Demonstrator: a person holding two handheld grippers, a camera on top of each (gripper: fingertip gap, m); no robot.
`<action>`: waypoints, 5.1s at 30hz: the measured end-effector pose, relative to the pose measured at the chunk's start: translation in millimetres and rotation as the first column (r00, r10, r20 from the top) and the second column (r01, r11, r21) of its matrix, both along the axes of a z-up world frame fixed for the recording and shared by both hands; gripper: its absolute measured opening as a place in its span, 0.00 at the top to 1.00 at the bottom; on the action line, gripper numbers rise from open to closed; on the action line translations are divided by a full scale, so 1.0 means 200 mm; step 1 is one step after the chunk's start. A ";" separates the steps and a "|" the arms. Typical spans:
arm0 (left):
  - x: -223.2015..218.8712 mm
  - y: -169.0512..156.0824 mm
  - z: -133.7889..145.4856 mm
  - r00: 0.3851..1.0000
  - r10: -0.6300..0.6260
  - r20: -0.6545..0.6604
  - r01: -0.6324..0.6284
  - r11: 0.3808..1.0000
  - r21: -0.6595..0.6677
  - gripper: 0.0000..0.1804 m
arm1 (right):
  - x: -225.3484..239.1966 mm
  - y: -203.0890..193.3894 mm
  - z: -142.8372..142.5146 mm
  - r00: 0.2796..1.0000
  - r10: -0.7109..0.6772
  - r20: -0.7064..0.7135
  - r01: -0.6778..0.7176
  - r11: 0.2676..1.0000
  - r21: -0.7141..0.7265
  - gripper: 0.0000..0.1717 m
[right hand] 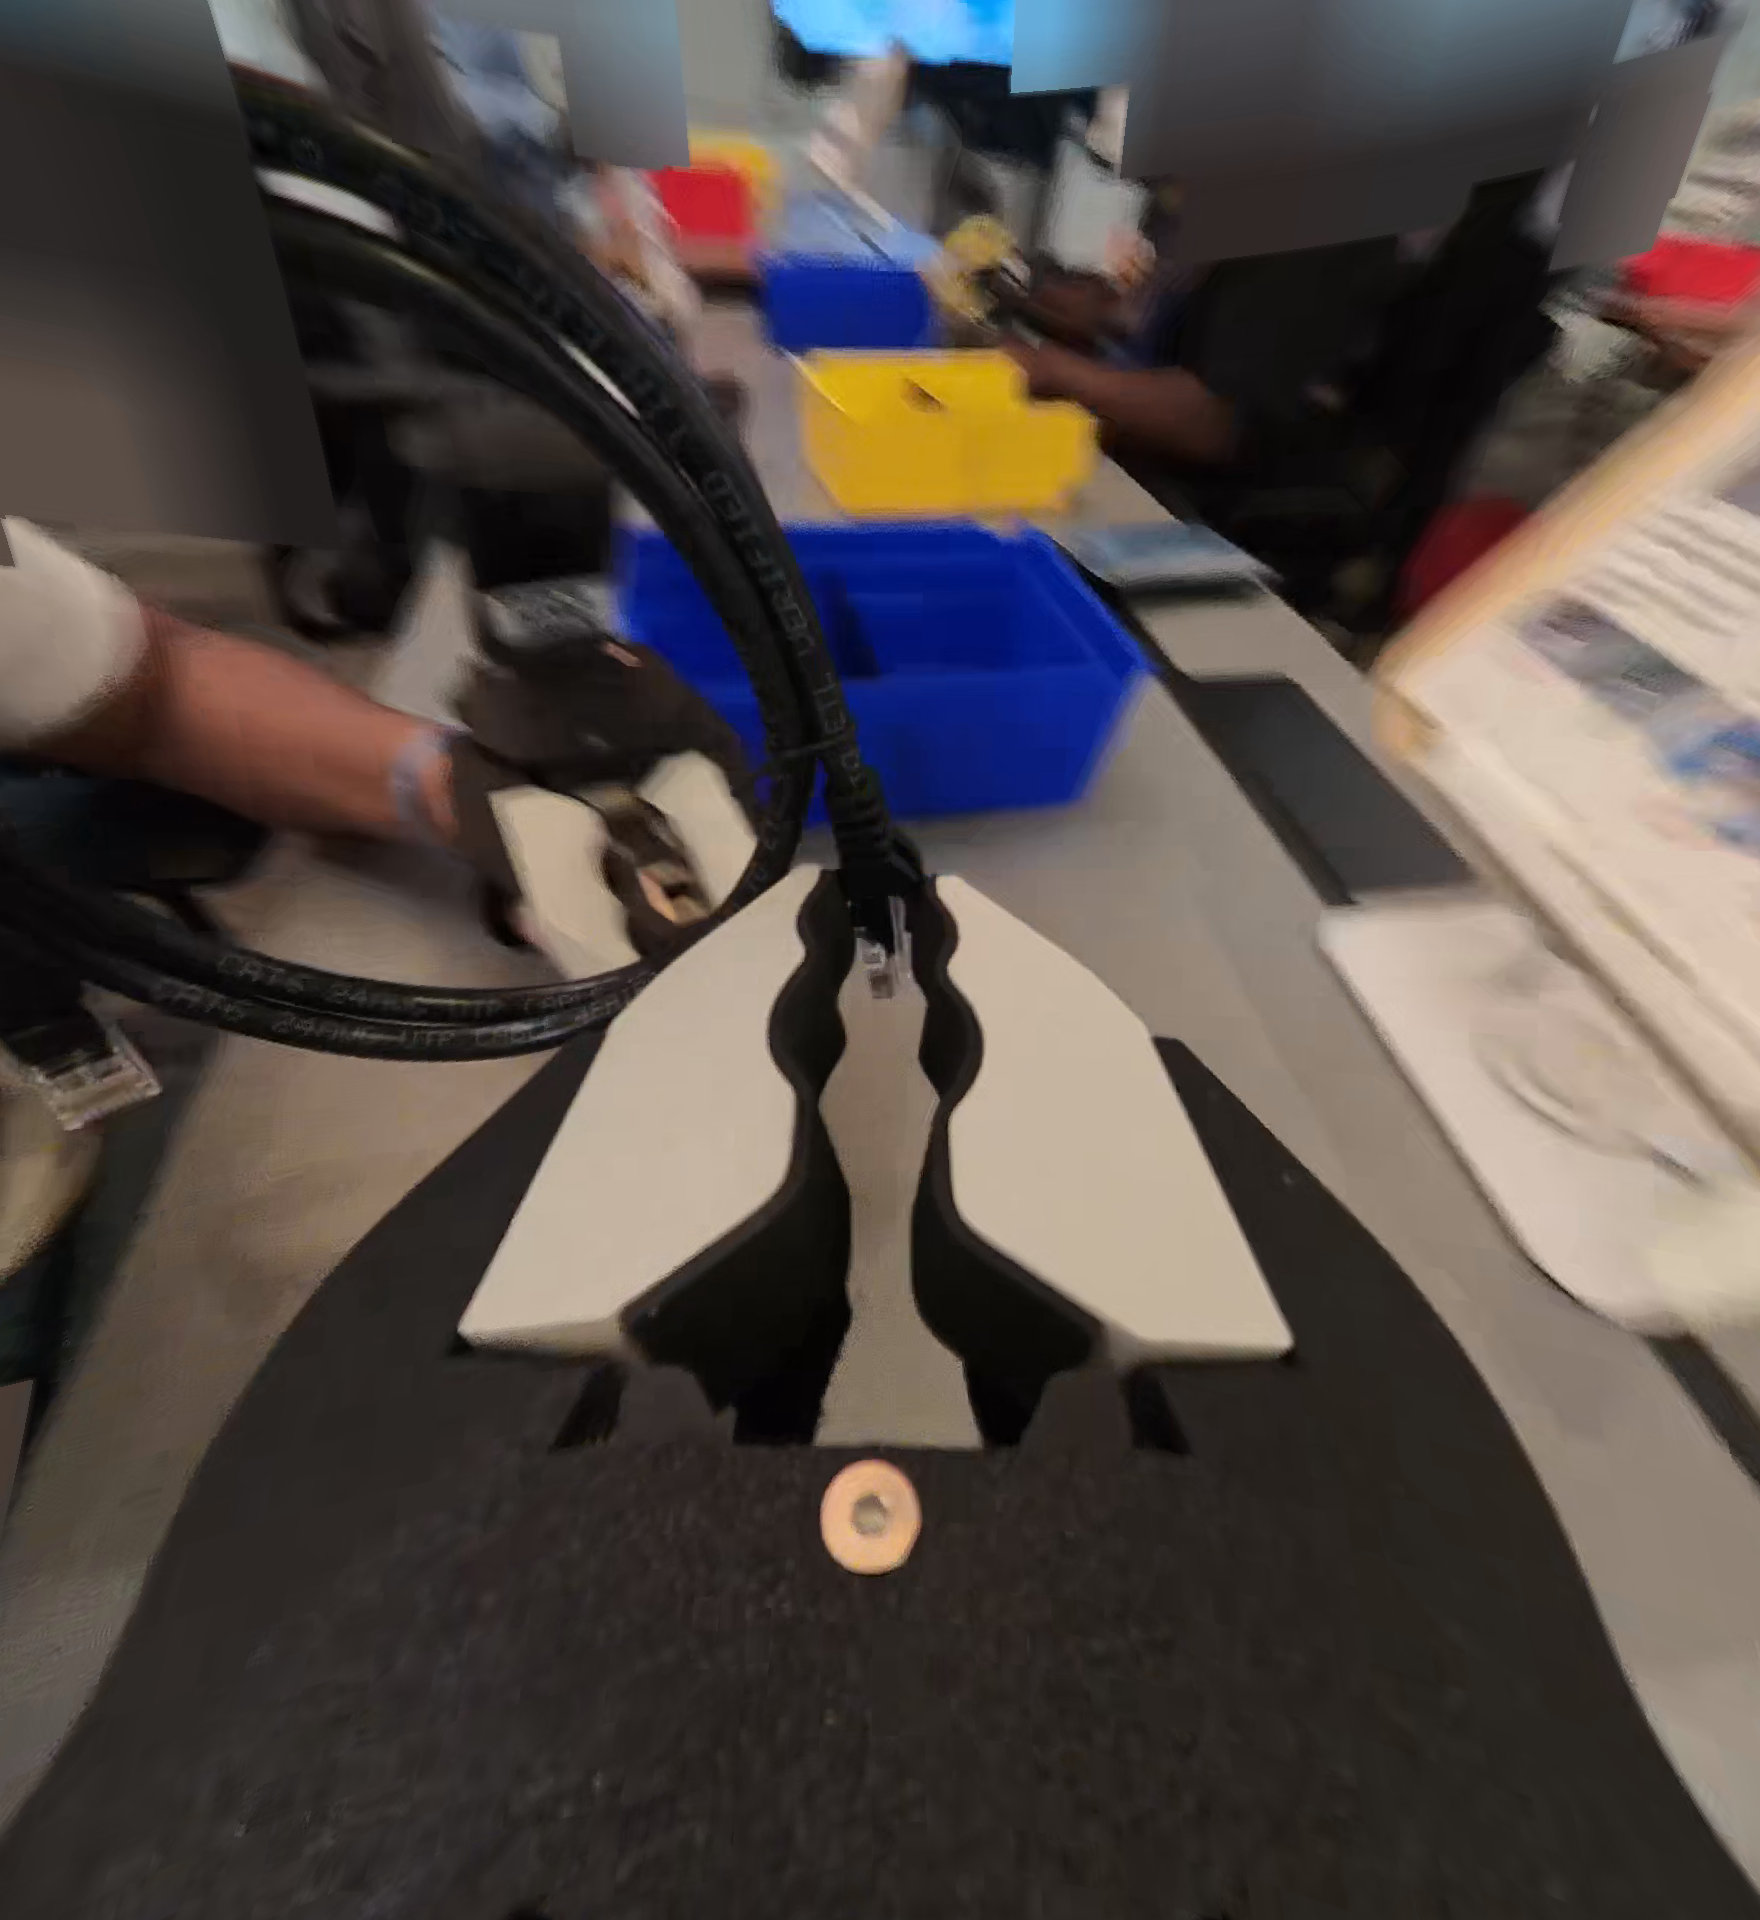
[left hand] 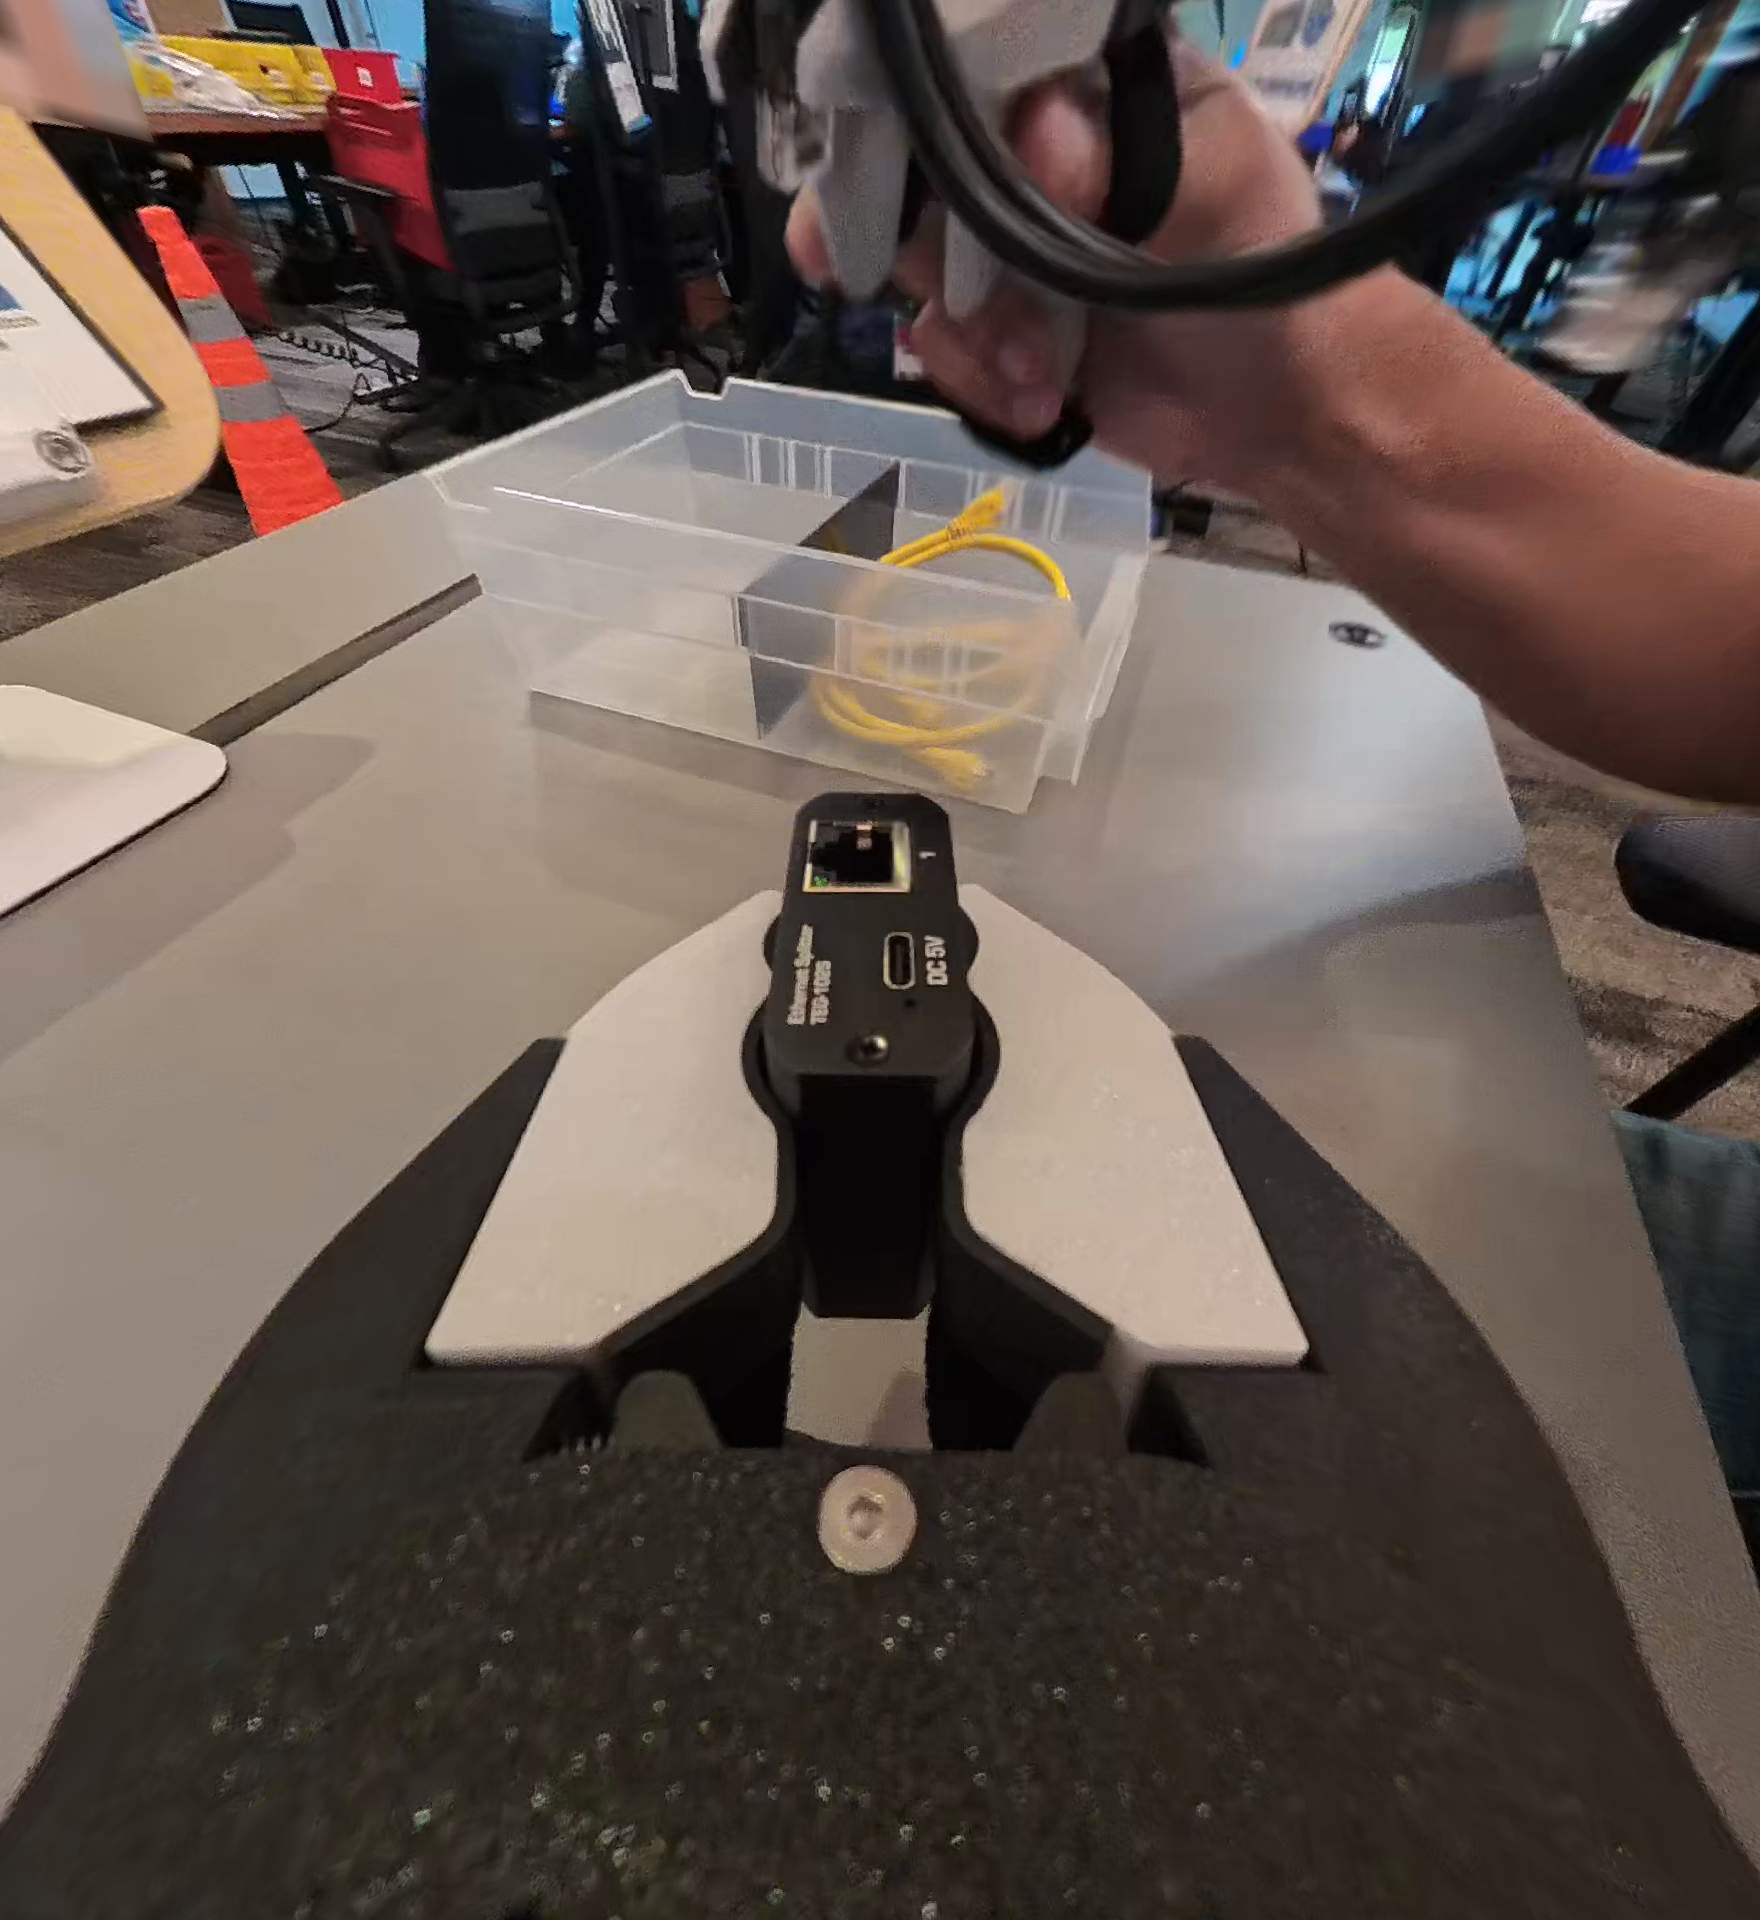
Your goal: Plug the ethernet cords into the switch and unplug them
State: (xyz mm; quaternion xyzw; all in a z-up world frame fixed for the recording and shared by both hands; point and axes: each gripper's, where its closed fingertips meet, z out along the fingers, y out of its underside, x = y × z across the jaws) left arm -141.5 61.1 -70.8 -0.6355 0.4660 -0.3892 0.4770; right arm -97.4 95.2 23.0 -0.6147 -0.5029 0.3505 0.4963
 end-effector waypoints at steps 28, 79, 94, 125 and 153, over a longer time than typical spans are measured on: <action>0.01 -0.09 0.09 0.997 -0.062 0.047 0.057 0.994 0.091 0.86 | 1.38 0.00 -0.60 0.357 -0.640 0.680 0.897 0.439 -0.058 0.52; -0.26 -0.43 -0.11 0.987 0.149 -0.064 -0.152 0.987 -0.055 0.65 | 0.65 0.12 -0.06 0.755 -0.579 0.307 0.611 0.791 -0.011 0.65; -0.50 -0.48 -0.26 0.866 0.420 -0.272 -0.435 0.900 0.006 0.70 | 1.33 0.83 -0.91 0.436 -0.238 0.868 0.773 0.593 -0.226 0.65; -1.16 -0.46 -0.25 0.567 0.797 -0.205 -0.823 0.546 -0.155 0.70 | 1.07 -0.41 -0.43 0.414 -0.910 0.006 0.908 0.413 -0.070 0.55; -1.50 -0.33 -0.35 0.263 0.918 -0.296 -0.952 0.297 0.073 0.64 | 1.13 -0.53 -0.74 0.337 -0.941 0.040 0.937 0.331 -0.113 0.63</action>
